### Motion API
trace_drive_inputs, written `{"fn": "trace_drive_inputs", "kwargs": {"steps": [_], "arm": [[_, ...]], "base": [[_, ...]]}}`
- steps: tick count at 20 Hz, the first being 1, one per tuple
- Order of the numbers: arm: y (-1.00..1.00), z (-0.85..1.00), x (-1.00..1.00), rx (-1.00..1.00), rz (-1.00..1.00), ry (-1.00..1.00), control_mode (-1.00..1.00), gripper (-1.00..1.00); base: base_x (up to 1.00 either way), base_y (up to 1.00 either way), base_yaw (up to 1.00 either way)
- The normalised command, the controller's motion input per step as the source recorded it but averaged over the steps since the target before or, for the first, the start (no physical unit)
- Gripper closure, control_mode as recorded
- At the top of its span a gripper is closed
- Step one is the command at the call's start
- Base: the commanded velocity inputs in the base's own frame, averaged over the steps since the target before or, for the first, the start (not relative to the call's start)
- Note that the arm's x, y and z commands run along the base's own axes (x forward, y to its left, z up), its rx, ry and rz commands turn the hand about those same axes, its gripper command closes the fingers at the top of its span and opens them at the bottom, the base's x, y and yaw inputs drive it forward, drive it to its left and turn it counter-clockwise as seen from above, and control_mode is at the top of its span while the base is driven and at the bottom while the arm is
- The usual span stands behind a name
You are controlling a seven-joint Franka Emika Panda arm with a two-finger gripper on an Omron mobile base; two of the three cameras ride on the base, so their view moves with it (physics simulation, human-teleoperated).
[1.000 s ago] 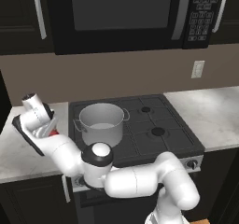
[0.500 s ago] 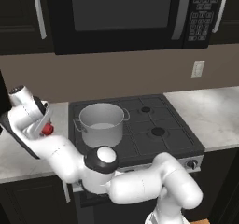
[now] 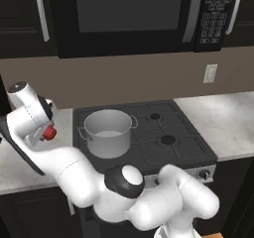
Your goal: Turn on the burner for the pot on the stove. Wait thirty seconds for the pot to heat up. Then add the bell pepper to the pot.
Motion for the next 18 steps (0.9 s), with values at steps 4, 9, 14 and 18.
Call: {"fn": "trace_drive_inputs", "kwargs": {"steps": [4, 9, 14, 18], "arm": [[-0.71, 0.43, -0.58, 0.26, 0.0, -0.16, -1.0, 1.0], [-0.97, 0.08, -0.49, 0.33, 0.0, -0.1, -1.0, 1.0], [-1.0, 0.0, -0.35, 0.31, 0.0, -0.07, -1.0, 1.0], [-0.9, 0.08, -0.13, 0.21, 0.0, -0.08, -1.0, 1.0]], "base": [[0.0, 0.0, 0.0], [0.0, 0.0, 0.0], [0.0, 0.0, 0.0], [0.0, 0.0, 0.0]]}}
